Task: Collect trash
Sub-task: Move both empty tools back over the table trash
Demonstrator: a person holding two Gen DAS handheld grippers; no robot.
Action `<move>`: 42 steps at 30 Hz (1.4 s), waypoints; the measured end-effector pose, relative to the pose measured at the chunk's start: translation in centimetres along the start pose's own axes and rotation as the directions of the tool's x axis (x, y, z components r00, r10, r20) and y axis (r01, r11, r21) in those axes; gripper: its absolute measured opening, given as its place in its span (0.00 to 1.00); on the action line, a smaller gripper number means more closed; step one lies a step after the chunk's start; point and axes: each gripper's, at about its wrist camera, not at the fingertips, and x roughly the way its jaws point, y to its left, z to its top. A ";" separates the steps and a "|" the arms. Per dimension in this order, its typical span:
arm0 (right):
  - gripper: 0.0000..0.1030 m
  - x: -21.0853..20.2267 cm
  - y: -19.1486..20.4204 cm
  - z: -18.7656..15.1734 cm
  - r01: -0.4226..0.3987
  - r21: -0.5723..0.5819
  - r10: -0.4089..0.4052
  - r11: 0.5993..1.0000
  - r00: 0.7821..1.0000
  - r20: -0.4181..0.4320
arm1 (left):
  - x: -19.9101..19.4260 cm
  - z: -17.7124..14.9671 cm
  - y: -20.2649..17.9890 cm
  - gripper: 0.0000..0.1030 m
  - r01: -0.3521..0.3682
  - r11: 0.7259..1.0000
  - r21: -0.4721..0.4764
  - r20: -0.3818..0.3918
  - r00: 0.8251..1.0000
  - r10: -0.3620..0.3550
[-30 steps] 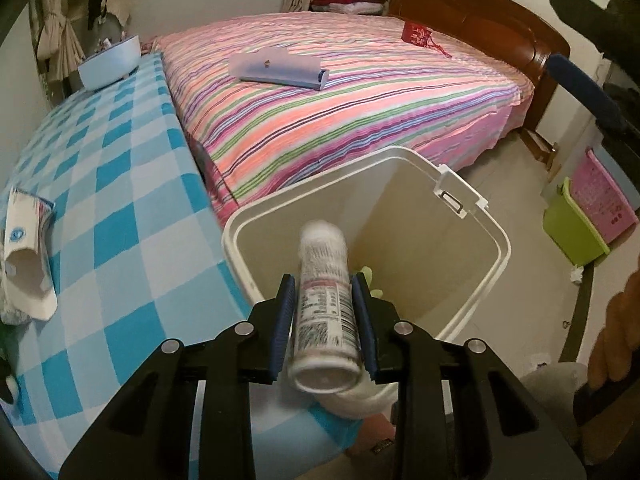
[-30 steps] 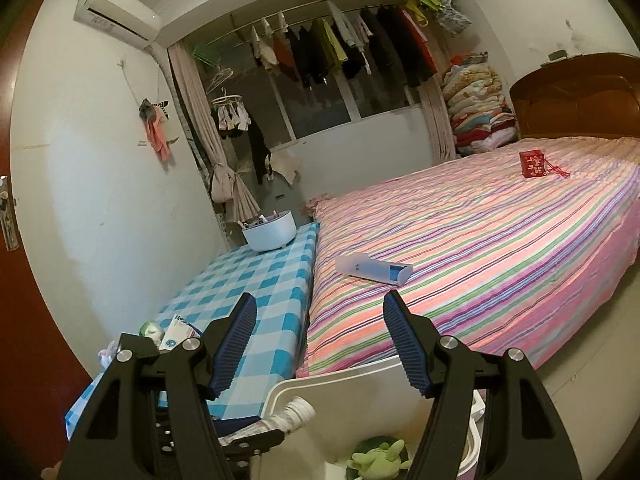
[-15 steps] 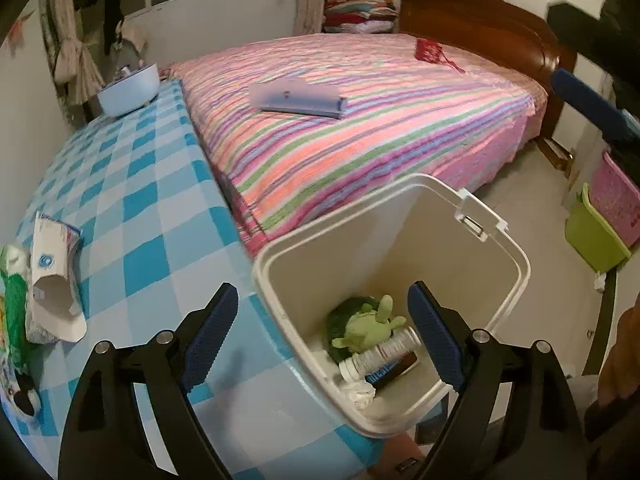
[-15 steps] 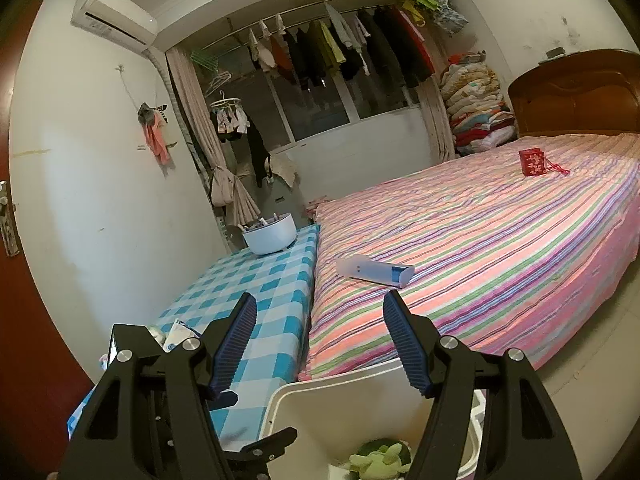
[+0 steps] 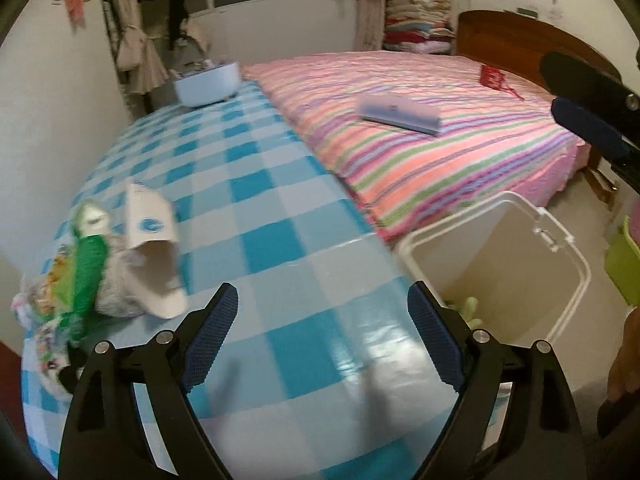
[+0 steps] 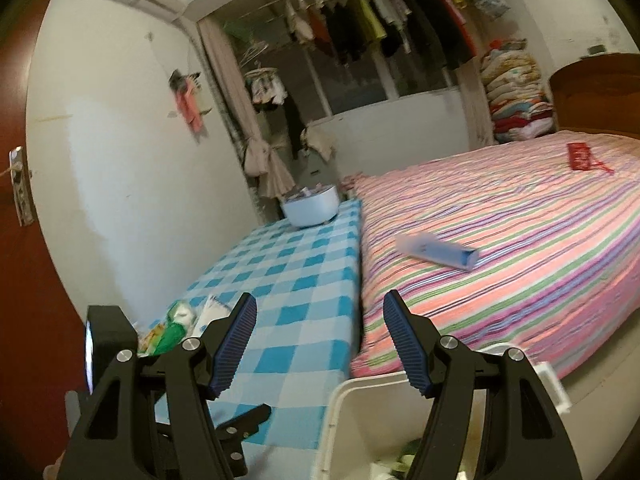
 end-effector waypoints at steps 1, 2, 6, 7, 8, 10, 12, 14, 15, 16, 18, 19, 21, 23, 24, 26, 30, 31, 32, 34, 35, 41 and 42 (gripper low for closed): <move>0.62 0.7 0.6 -0.2 -0.012 -0.006 0.012 1.000 1.000 -0.011 | -0.2 -0.1 0.7 0.83 -0.015 1.000 0.000 0.004 1.000 0.015; 0.62 1.3 1.2 -0.3 -0.021 -0.011 0.021 1.000 1.000 -0.023 | -0.5 -0.3 1.4 0.83 -0.037 0.999 -0.003 0.010 0.999 0.037; 0.62 3.4 3.2 -0.8 -0.066 -0.024 0.065 0.998 0.996 -0.057 | -1.6 -1.0 4.2 0.83 -0.122 0.992 -0.021 0.033 0.992 0.123; 0.62 4.0 3.6 -0.9 -0.078 -0.025 0.076 0.997 0.995 -0.066 | -1.8 -1.2 4.9 0.83 -0.143 0.989 -0.030 0.035 0.989 0.144; 0.62 4.5 4.1 -1.0 -0.094 -0.023 0.092 0.995 0.993 -0.076 | -2.0 -1.4 5.6 0.83 -0.165 0.985 -0.041 0.038 0.985 0.166; 0.62 5.4 5.2 -1.3 -0.121 -0.024 0.119 0.992 0.989 -0.089 | -2.5 -1.9 7.1 0.83 -0.197 0.978 -0.063 0.037 0.979 0.200; 0.62 6.3 6.4 -1.6 -0.146 -0.031 0.142 0.989 0.984 -0.104 | -2.9 -2.3 8.6 0.83 -0.225 0.970 -0.090 0.033 0.973 0.229; 0.62 7.3 7.5 -1.9 -0.174 -0.035 0.168 0.984 0.979 -0.119 | -3.4 -2.8 10.2 0.83 -0.250 0.960 -0.125 0.028 0.966 0.256; 0.62 7.6 7.9 -2.0 -0.182 -0.037 0.176 0.983 0.977 -0.124 | -3.6 -3.0 11.1 0.83 -0.258 0.955 -0.144 0.023 0.964 0.264; 0.62 8.0 8.3 -2.1 -0.190 -0.038 0.184 0.981 0.974 -0.130 | -3.8 -3.3 12.1 0.83 -0.268 0.948 -0.171 0.016 0.962 0.274; 0.62 8.8 9.3 -2.4 -0.213 -0.039 0.206 0.976 0.968 -0.146 | -4.1 -3.9 14.1 0.83 -0.289 0.931 -0.224 -0.001 0.955 0.296; 0.62 9.1 9.6 -2.6 -0.221 -0.038 0.213 0.975 0.965 -0.152 | -4.2 -4.2 15.1 0.83 -0.297 0.922 -0.250 -0.009 0.953 0.304; 0.62 9.8 10.6 -2.9 -0.241 -0.039 0.231 0.970 0.959 -0.165 | -4.1 -4.9 17.0 0.83 -0.313 0.904 -0.291 -0.038 0.948 0.316; 0.62 10.3 11.4 -3.2 -0.254 -0.043 0.243 0.966 0.954 -0.174 | -3.7 -5.5 18.7 0.83 -0.330 0.887 -0.322 -0.067 0.943 0.327; 0.62 10.6 11.8 -3.3 -0.261 -0.045 0.250 0.964 0.951 -0.180 | -3.4 -5.8 19.3 0.83 -0.339 0.881 -0.330 -0.085 0.940 0.330; 0.62 11.1 12.3 -3.5 -0.271 -0.044 0.258 0.962 0.947 -0.190 | -2.5 -6.2 20.1 0.83 -0.347 0.876 -0.335 -0.119 0.938 0.326; 0.62 11.8 13.3 -4.0 -0.283 -0.047 0.267 0.958 0.941 -0.207 | -0.7 -6.8 21.2 0.85 -0.347 0.872 -0.346 -0.166 0.937 0.307; 0.62 12.0 13.4 -4.0 -0.285 -0.047 0.269 0.958 0.940 -0.212 | -0.5 -6.8 21.3 0.86 -0.361 0.869 -0.339 -0.163 0.932 0.323; 0.62 12.2 13.6 -4.1 -0.285 -0.047 0.268 0.957 0.939 -0.217 | -0.3 -6.7 21.4 0.86 -0.371 0.868 -0.331 -0.163 0.928 0.335; 0.62 12.7 14.0 -4.3 -0.285 -0.048 0.267 0.957 0.936 -0.227 | 0.2 -6.7 21.7 0.86 -0.385 0.865 -0.320 -0.167 0.922 0.349; 0.62 12.8 14.2 -4.4 -0.284 -0.049 0.266 0.957 0.936 -0.231 | 0.2 -6.6 21.7 0.86 -0.383 0.867 -0.319 -0.161 0.923 0.348; 0.62 14.5 15.2 -5.1 -0.273 -0.061 0.247 0.960 0.930 -0.271 | -0.1 -6.8 22.1 0.60 -0.368 0.874 -0.317 -0.129 0.930 0.345; 0.62 14.8 15.3 -5.2 -0.271 -0.062 0.245 0.961 0.930 -0.275 | 0.0 -6.9 22.3 0.53 -0.374 0.874 -0.311 -0.131 0.927 0.350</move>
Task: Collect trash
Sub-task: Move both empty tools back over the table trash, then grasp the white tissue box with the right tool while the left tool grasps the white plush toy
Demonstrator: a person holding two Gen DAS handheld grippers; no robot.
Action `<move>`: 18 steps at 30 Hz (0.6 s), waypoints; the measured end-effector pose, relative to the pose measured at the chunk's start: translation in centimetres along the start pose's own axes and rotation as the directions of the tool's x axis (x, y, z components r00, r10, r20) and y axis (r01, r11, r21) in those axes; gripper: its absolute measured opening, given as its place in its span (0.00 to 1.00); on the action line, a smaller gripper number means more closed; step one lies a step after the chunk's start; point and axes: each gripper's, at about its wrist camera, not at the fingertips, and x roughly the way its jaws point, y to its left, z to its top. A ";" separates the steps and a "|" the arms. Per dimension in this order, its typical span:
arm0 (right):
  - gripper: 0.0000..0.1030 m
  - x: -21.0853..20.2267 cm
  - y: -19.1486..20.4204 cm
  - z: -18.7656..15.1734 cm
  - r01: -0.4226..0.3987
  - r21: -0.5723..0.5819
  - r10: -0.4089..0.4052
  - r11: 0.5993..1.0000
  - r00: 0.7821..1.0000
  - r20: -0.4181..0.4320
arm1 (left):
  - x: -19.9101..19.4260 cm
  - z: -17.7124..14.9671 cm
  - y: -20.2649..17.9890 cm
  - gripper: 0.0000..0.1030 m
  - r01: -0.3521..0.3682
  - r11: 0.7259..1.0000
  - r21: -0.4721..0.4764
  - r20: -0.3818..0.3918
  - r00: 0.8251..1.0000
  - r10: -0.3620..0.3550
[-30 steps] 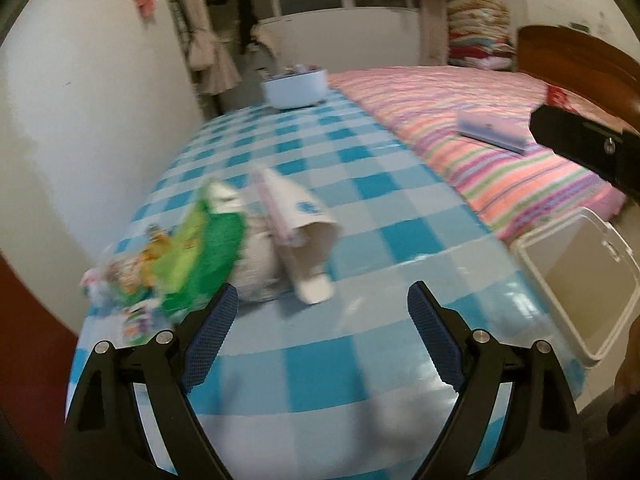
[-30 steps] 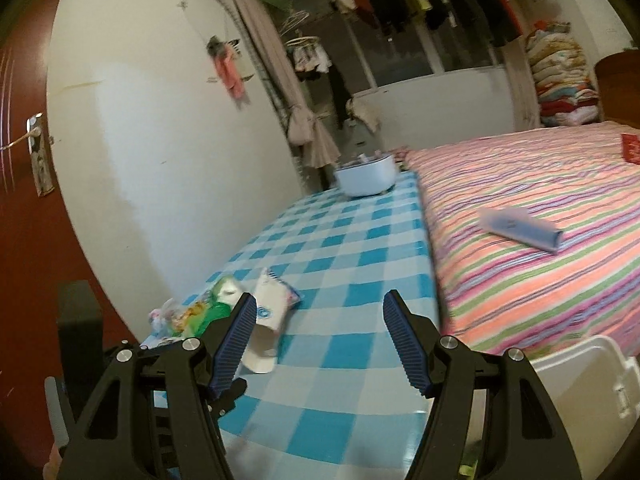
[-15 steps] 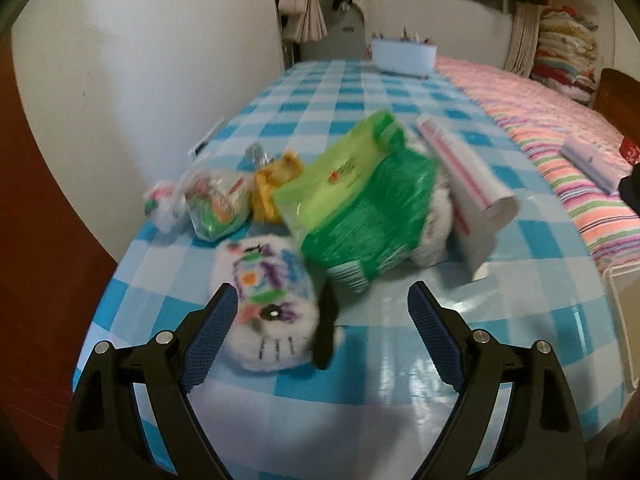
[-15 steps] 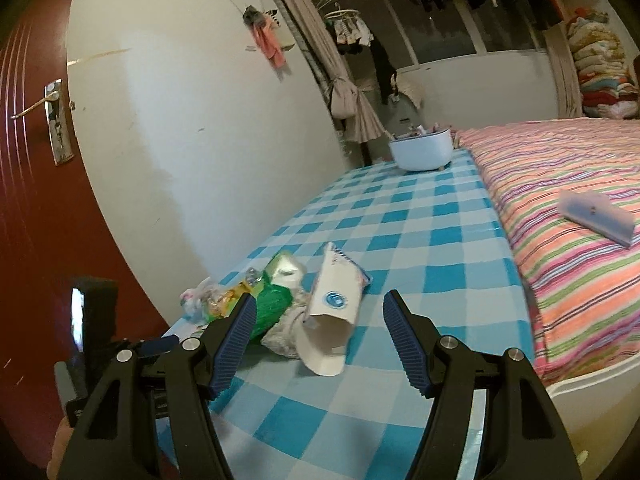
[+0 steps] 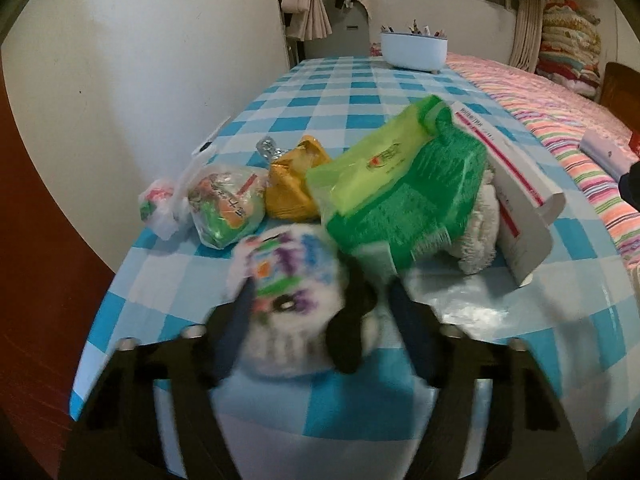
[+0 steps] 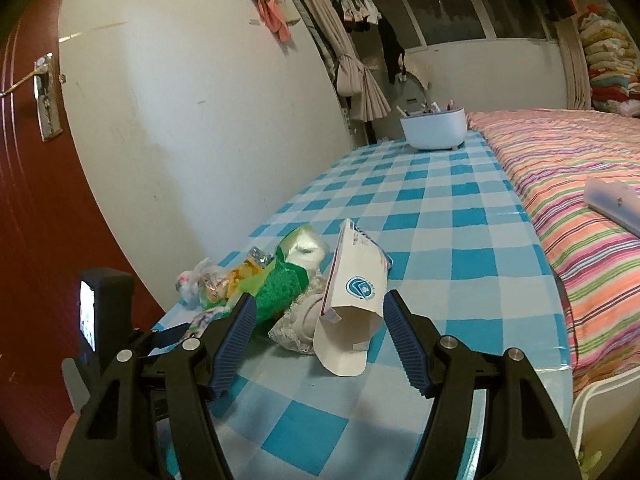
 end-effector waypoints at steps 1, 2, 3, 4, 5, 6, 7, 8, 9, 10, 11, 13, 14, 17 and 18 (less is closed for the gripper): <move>0.62 0.4 0.0 0.0 0.003 -0.001 -0.003 1.000 1.000 -0.006 | 0.1 0.0 0.1 0.52 -0.007 1.000 0.004 0.002 1.000 0.007; 0.62 0.9 0.0 0.1 0.011 -0.003 -0.011 1.000 1.000 -0.014 | 0.2 0.0 0.4 0.52 -0.004 1.000 0.005 0.000 1.000 0.004; 0.62 1.1 0.0 0.1 0.019 -0.003 -0.019 1.000 1.000 -0.016 | 0.3 0.0 0.6 0.53 0.005 1.000 0.004 -0.007 1.000 -0.005; 0.62 1.4 -0.1 0.2 0.027 -0.002 -0.027 1.000 0.999 -0.021 | 0.3 -0.1 0.9 0.53 0.016 1.000 0.001 -0.014 1.000 -0.016; 0.62 1.8 -0.2 0.2 0.034 0.005 -0.033 0.999 0.999 -0.029 | 0.2 -0.1 1.2 0.53 0.029 1.000 -0.006 -0.016 0.999 -0.029; 0.62 2.0 -0.5 0.2 0.037 0.018 -0.036 0.999 0.999 -0.035 | 0.1 -0.2 1.6 0.49 0.047 0.999 -0.016 -0.019 0.999 -0.048; 0.62 2.1 -0.7 0.2 0.037 0.030 -0.035 0.999 0.999 -0.039 | -0.1 -0.2 2.1 0.46 0.069 0.997 -0.032 -0.020 0.997 -0.069; 0.62 2.2 -1.0 0.1 0.030 0.050 -0.028 0.998 0.999 -0.042 | -0.3 -0.2 2.7 0.45 0.086 0.995 -0.050 -0.021 0.996 -0.087; 0.62 2.2 -1.2 0.1 0.022 0.067 -0.019 0.997 0.999 -0.043 | -0.4 -0.2 3.3 0.42 0.110 0.991 -0.071 -0.024 0.993 -0.112; 0.62 2.2 -1.3 0.1 0.018 0.077 -0.015 0.997 0.999 -0.042 | -0.5 -0.3 3.9 0.42 0.135 0.987 -0.092 -0.027 0.990 -0.138; 0.62 2.2 -1.3 0.1 0.017 0.084 -0.014 0.996 0.999 -0.040 | -0.5 -0.3 4.4 0.41 0.152 0.983 -0.105 -0.032 0.987 -0.156; 0.62 2.3 -1.2 0.1 0.014 0.082 -0.011 0.997 0.999 -0.038 | -0.5 -0.3 5.2 0.39 0.180 0.975 -0.130 -0.036 0.982 -0.186; 0.62 2.3 -1.0 0.1 0.013 0.079 -0.010 0.997 0.999 -0.038 | -0.6 -0.3 5.4 0.39 0.189 0.972 -0.137 -0.037 0.980 -0.196; 0.62 2.5 -0.6 0.0 0.007 0.066 -0.004 0.998 0.999 -0.040 | -0.5 -0.2 5.4 0.37 0.186 0.974 -0.133 -0.033 0.981 -0.191; 0.62 2.6 -0.5 0.0 0.006 0.064 -0.003 0.998 0.999 -0.041 | -0.6 -0.2 5.3 0.35 0.182 0.975 -0.127 -0.031 0.982 -0.187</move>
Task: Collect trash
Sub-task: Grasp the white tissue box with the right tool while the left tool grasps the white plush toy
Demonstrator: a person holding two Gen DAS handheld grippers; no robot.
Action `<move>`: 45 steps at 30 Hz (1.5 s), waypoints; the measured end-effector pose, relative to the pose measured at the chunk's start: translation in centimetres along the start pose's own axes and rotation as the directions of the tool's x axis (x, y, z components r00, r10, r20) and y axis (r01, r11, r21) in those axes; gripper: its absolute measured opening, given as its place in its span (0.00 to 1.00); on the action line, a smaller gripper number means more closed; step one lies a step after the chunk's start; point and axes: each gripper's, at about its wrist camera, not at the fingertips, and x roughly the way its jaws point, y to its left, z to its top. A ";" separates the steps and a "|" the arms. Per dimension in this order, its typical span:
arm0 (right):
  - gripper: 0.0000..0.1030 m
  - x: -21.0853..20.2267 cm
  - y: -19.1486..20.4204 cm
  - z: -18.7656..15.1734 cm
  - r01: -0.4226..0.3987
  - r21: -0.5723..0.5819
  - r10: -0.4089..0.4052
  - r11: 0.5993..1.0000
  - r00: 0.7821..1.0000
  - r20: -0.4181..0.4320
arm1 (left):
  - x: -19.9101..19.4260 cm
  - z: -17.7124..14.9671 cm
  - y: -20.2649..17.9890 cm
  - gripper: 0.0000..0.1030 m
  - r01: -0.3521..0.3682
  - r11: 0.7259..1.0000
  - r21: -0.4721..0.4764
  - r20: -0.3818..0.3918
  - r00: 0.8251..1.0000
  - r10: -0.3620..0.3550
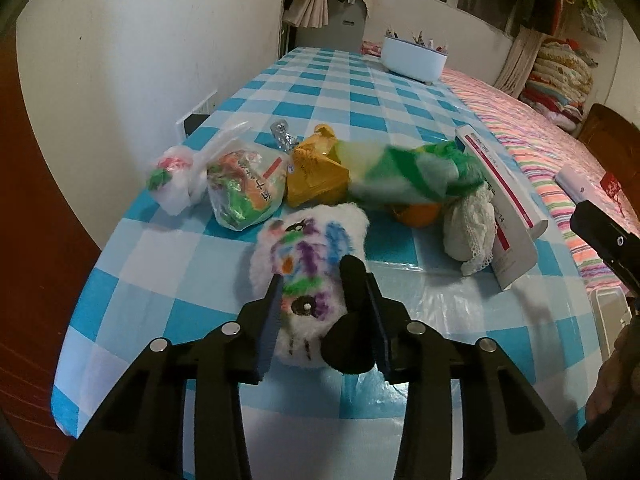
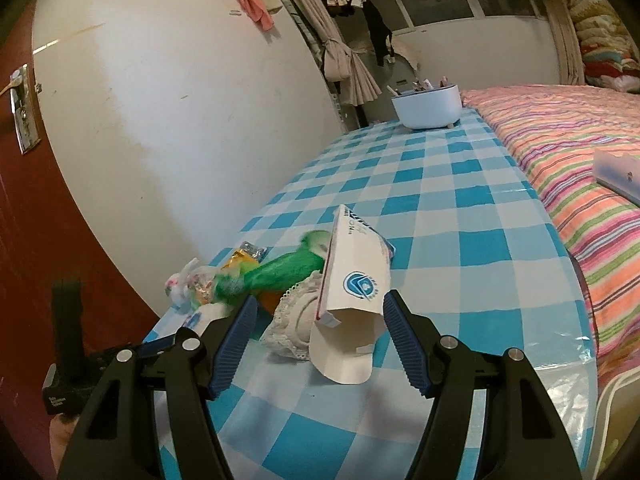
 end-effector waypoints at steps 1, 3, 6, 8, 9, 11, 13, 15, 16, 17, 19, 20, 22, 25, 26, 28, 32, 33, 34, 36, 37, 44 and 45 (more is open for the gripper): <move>0.62 0.0 0.1 0.0 -0.001 -0.001 0.001 1.000 1.000 0.000 | 0.0 0.0 -0.1 0.34 -0.003 1.000 0.002 0.004 1.000 0.003; 0.62 0.0 0.1 0.1 0.002 -0.005 -0.002 1.000 1.000 0.003 | -0.1 0.1 -0.1 0.32 -0.005 1.000 0.005 0.007 1.000 0.005; 0.62 0.1 -0.1 0.2 0.007 0.000 -0.007 1.000 1.000 0.003 | -0.4 0.1 0.1 0.29 0.001 1.000 -0.013 0.018 1.000 -0.001; 0.62 0.3 -0.1 0.2 0.010 0.002 -0.010 1.000 1.000 -0.002 | -0.4 0.1 0.2 0.29 0.001 1.000 -0.014 0.021 1.000 -0.001; 0.62 0.4 -0.1 0.2 0.012 0.001 -0.012 1.000 1.000 -0.006 | -0.5 0.1 0.2 0.28 0.002 1.000 -0.016 0.022 1.000 -0.002; 0.62 0.7 0.0 0.2 0.018 -0.003 -0.018 1.000 1.000 -0.014 | -0.6 0.0 0.2 0.26 0.004 1.000 -0.020 0.028 1.000 -0.003; 0.62 0.9 0.1 0.2 0.019 -0.006 -0.019 1.000 1.000 -0.019 | -1.1 0.1 0.7 0.24 0.003 0.999 -0.040 0.045 0.999 -0.001; 0.62 0.9 0.2 0.2 0.021 -0.013 -0.021 1.000 1.000 -0.020 | -1.4 0.2 1.0 0.24 0.008 0.999 -0.049 0.052 0.999 -0.005; 0.62 0.9 0.2 0.2 0.021 -0.014 -0.022 1.000 1.000 -0.020 | -1.4 0.2 1.0 0.24 0.007 0.999 -0.048 0.053 0.999 -0.005; 0.62 1.0 0.2 0.2 0.021 -0.013 -0.021 1.000 1.000 -0.020 | -1.3 0.1 0.9 0.24 0.006 0.999 -0.044 0.047 0.999 -0.004; 0.62 1.0 0.1 0.2 0.018 -0.009 -0.019 1.000 1.000 -0.019 | -1.3 0.0 0.9 0.24 0.014 0.999 -0.049 0.045 0.999 -0.012; 0.62 0.9 0.1 0.2 0.019 -0.010 -0.019 1.000 1.000 -0.018 | -1.4 0.0 0.8 0.24 0.016 0.999 -0.045 0.046 0.999 -0.014; 0.62 0.9 0.1 0.2 0.019 -0.011 -0.019 1.000 1.000 -0.015 | -1.7 0.0 0.7 0.24 0.025 0.999 -0.046 0.061 0.998 -0.022; 0.62 1.2 0.2 0.2 0.018 -0.017 -0.019 1.000 1.000 -0.019 | -2.3 0.2 0.3 0.24 0.045 0.998 -0.037 0.079 0.996 -0.042; 0.62 1.3 0.3 0.2 0.019 -0.019 -0.019 1.000 1.000 -0.022 | -2.5 0.2 0.1 0.24 0.048 0.998 -0.034 0.083 0.996 -0.045; 0.62 1.7 0.4 0.2 0.019 -0.024 -0.020 1.000 0.999 -0.033 | -2.6 0.1 -0.1 0.24 0.054 0.998 -0.027 0.081 0.995 -0.052; 0.62 2.7 0.8 0.4 0.038 -0.049 -0.041 0.998 0.998 -0.056 | -2.8 0.1 -0.3 0.24 0.057 0.998 -0.019 0.083 0.995 -0.055; 0.62 3.0 0.9 0.6 0.045 -0.059 -0.048 0.997 0.997 -0.058 | -2.9 0.1 -0.4 0.24 0.057 0.998 -0.018 0.084 0.995 -0.056; 0.62 3.2 1.0 0.6 0.051 -0.066 -0.055 0.997 0.997 -0.060 | -2.9 0.2 -0.5 0.24 0.059 0.998 -0.018 0.086 0.995 -0.057; 0.62 3.9 1.0 0.7 0.070 -0.082 -0.076 0.994 0.995 -0.072 | -3.1 0.1 -0.6 0.24 0.064 0.998 -0.014 0.086 0.994 -0.062; 0.62 4.1 0.9 0.7 0.078 -0.083 -0.084 0.993 0.993 -0.078 | -3.0 0.1 -0.6 0.24 0.063 0.998 -0.012 0.086 0.994 -0.061; 0.62 5.4 -1.2 0.7 0.137 -0.035 -0.140 0.990 0.981 -0.132 | -3.0 0.1 -1.1 0.25 0.069 0.998 0.000 0.085 0.994 -0.068; 0.62 5.6 -1.7 0.6 0.130 -0.014 -0.131 0.991 0.981 -0.146 | -3.0 0.1 -1.2 0.25 0.068 0.998 0.005 0.085 0.994 -0.068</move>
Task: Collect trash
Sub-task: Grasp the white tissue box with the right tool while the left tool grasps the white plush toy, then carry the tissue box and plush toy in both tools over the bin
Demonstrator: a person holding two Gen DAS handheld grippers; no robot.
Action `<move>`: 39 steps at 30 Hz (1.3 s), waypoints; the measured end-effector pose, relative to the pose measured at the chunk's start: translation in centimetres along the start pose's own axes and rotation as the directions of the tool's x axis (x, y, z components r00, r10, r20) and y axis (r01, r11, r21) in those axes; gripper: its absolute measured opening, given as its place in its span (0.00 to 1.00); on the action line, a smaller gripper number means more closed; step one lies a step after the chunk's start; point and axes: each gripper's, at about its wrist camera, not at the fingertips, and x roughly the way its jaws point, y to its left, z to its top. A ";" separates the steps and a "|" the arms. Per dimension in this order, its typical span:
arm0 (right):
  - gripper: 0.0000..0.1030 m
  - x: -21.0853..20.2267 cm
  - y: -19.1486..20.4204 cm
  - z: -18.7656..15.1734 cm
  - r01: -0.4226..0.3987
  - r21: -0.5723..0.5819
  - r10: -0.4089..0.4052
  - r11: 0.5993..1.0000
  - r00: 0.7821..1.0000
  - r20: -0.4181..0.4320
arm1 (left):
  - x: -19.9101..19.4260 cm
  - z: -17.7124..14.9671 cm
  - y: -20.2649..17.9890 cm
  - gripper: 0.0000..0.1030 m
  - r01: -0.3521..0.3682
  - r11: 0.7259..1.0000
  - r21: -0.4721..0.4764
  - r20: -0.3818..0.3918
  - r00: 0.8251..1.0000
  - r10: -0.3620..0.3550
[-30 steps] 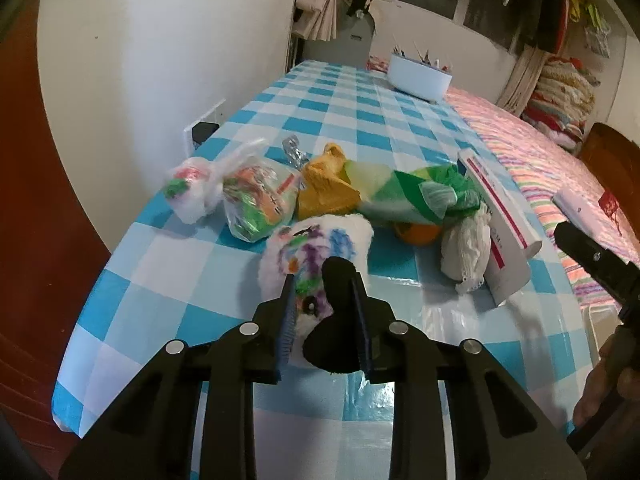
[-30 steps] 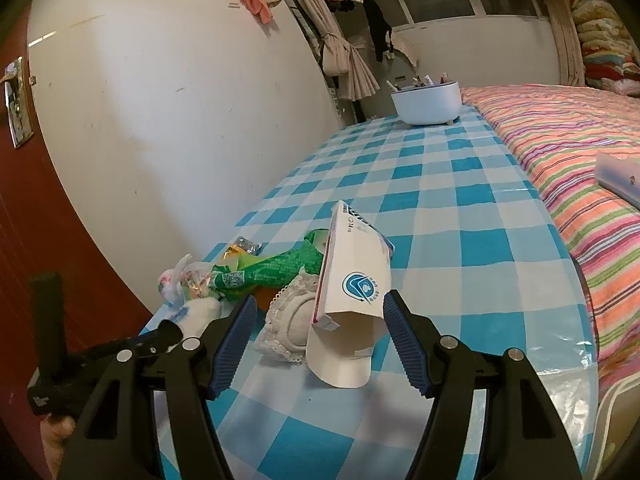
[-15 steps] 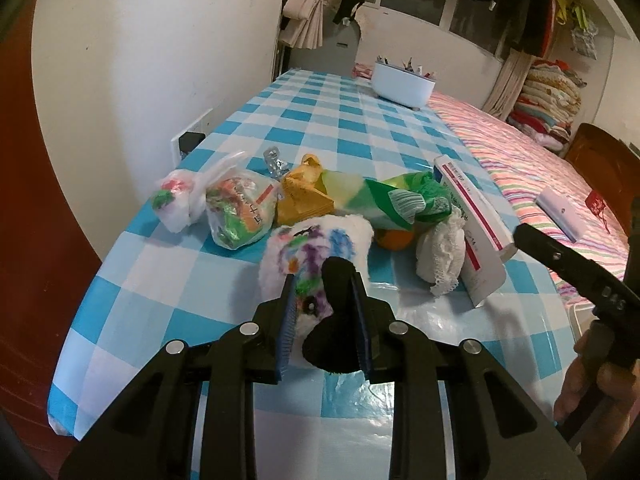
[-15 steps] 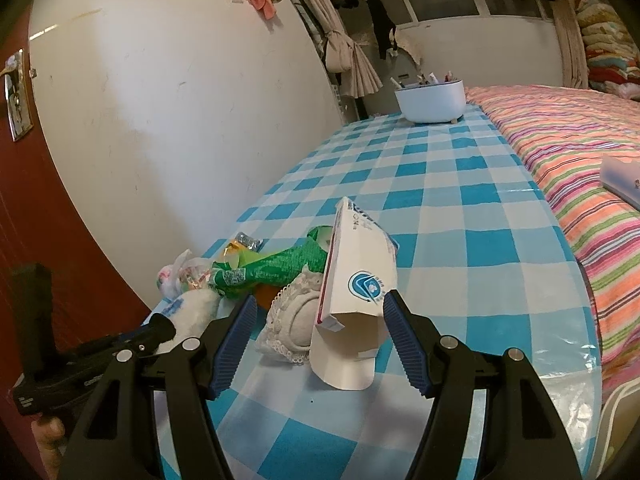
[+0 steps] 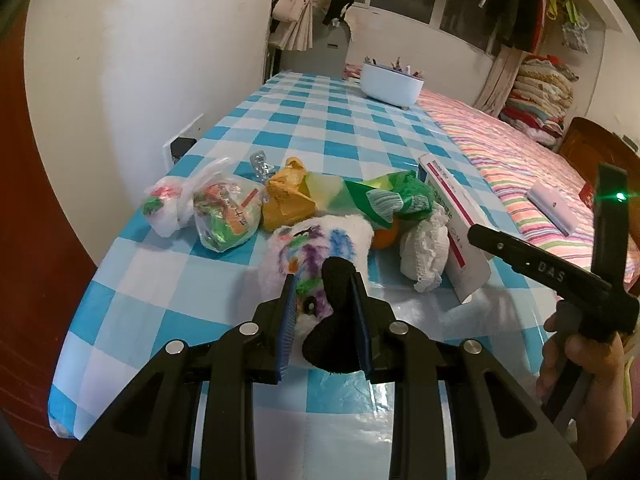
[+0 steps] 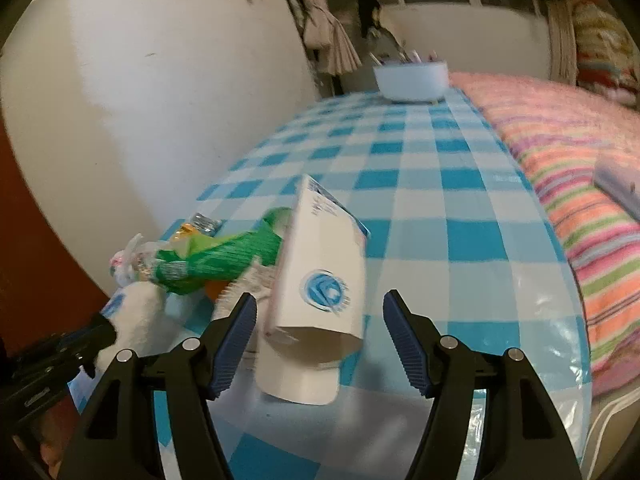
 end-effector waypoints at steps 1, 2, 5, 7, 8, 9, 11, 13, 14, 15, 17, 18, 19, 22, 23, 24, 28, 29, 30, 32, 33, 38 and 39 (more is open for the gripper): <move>0.62 0.3 -0.4 0.0 -0.016 0.018 0.016 1.000 1.000 -0.015 | 0.0 0.0 -0.1 0.25 0.001 1.000 0.003 -0.001 1.000 -0.001; 0.62 0.4 -0.7 -0.1 -0.029 0.032 0.030 0.999 0.999 -0.019 | 0.1 0.0 -0.3 0.25 0.004 1.000 0.006 -0.002 1.000 -0.004; 0.54 0.5 -0.8 -0.1 -0.055 0.036 0.056 0.998 0.998 -0.016 | 0.0 -0.1 -0.8 0.25 0.013 1.000 0.019 -0.001 1.000 -0.013; 0.39 0.3 -0.7 -0.1 -0.073 0.033 0.074 0.997 0.997 -0.005 | 0.0 -0.1 -1.0 0.25 0.018 0.999 0.027 -0.002 1.000 -0.018; 0.38 0.1 -0.5 -0.1 -0.064 0.021 0.064 0.998 0.998 0.001 | -0.1 -0.1 -1.1 0.25 0.018 0.999 0.029 -0.001 1.000 -0.018; 0.37 0.0 -0.4 -0.2 -0.061 0.013 0.061 0.998 0.998 0.003 | -0.1 -0.1 -1.2 0.25 0.020 0.999 0.030 -0.001 1.000 -0.020; 0.35 -0.1 -0.6 -0.3 -0.078 0.028 0.078 0.997 0.997 0.009 | 0.0 -0.1 -1.3 0.25 0.027 0.999 0.033 -0.002 1.000 -0.026; 0.34 -0.5 -0.7 -0.3 -0.080 0.031 0.079 0.996 0.997 0.019 | -0.1 -0.1 -1.6 0.25 0.030 0.999 0.036 0.002 1.000 -0.030; 0.34 -0.8 -0.7 -0.2 -0.077 0.030 0.076 0.997 0.997 0.033 | -0.2 -0.1 -1.7 0.25 0.032 0.999 0.038 0.004 0.999 -0.033; 0.34 -1.1 -0.8 -0.2 -0.077 0.027 0.076 0.997 0.996 0.042 | -0.3 0.0 -1.8 0.25 0.036 0.999 0.040 0.006 0.999 -0.036; 0.34 -1.7 -0.9 -0.1 -0.075 0.027 0.073 0.997 0.995 0.063 | -0.4 0.0 -2.2 0.25 0.044 0.998 0.047 0.007 0.999 -0.045; 0.34 -1.9 -0.9 -0.2 -0.075 0.027 0.073 0.997 0.995 0.068 | -0.5 -0.1 -2.5 0.25 0.049 0.997 0.052 0.009 0.999 -0.049; 0.34 -2.2 -1.0 -0.2 -0.075 0.024 0.073 0.997 0.995 0.072 | -0.6 -0.1 -2.8 0.25 0.052 0.997 0.058 0.010 0.999 -0.053; 0.34 -2.9 -1.3 -0.3 -0.074 0.026 0.071 0.997 0.994 0.083 | -0.5 -0.1 -3.6 0.25 0.064 0.995 0.073 0.007 0.998 -0.065; 0.34 -3.1 -1.4 -0.3 -0.074 0.025 0.072 0.997 0.994 0.085 | -0.6 -0.1 -4.0 0.25 0.069 0.994 0.080 0.007 0.998 -0.070; 0.34 -3.4 -1.5 -0.3 -0.072 0.026 0.069 0.997 0.994 0.090 | -0.6 -0.1 -4.3 0.25 0.072 0.994 0.086 0.007 0.997 -0.073; 0.34 -4.9 -2.3 -0.4 -0.067 0.032 0.063 0.997 0.992 0.112 | -0.5 -0.2 -5.6 0.25 0.088 0.991 0.105 0.001 0.996 -0.088; 0.34 -5.1 -2.4 -0.5 -0.067 0.034 0.063 0.997 0.991 0.116 | -0.4 -0.2 -5.9 0.25 0.091 0.990 0.111 -0.001 0.996 -0.091; 0.34 -5.5 -2.7 -0.5 -0.068 0.037 0.063 0.997 0.991 0.120 | -0.3 -0.2 -6.3 0.25 0.096 0.988 0.118 -0.003 0.995 -0.096; 0.34 -6.3 -3.1 -0.6 -0.064 0.041 0.058 0.997 0.990 0.129 | -0.3 -0.2 -7.0 0.25 0.104 0.986 0.129 -0.008 0.995 -0.104; 0.34 -6.7 -3.3 -0.6 -0.062 0.043 0.056 0.997 0.990 0.133 | -0.2 -0.3 -7.4 0.25 0.107 0.985 0.136 -0.010 0.994 -0.107; 0.34 -8.5 -4.3 -1.0 -0.053 0.050 0.045 0.997 0.988 0.150 | 0.3 -0.3 -9.2 0.25 0.126 0.979 0.160 -0.019 0.992 -0.125; 0.34 -8.8 -4.5 -1.1 -0.051 0.052 0.042 0.997 0.987 0.154 | 0.3 -0.2 -9.5 0.25 0.132 0.978 0.164 -0.021 0.991 -0.130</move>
